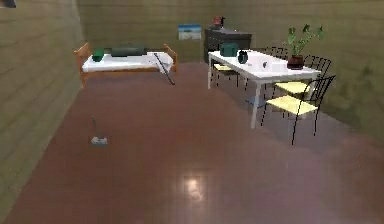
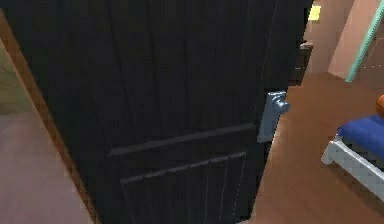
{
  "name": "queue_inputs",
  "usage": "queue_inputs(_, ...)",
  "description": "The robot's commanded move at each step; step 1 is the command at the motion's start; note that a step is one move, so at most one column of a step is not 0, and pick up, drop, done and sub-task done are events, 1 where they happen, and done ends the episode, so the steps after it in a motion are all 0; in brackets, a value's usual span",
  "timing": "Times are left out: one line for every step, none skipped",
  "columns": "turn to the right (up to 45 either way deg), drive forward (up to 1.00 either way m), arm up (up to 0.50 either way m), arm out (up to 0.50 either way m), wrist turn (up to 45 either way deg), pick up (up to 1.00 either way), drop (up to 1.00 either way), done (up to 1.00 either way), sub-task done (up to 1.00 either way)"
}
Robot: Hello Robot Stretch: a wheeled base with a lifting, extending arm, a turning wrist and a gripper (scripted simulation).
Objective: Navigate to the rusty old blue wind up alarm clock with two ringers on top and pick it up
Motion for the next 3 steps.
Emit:
queue_inputs(0.0,1.00,0.00,0.00,0.0,0.00,0.00,0.00,0.00)
queue_inputs(0.0,1.00,0.00,0.00,0.0,0.00,0.00,0.00,0.00)
queue_inputs(-3.0,0.00,0.00,0.00,0.0,0.00,0.00,0.00,0.00)
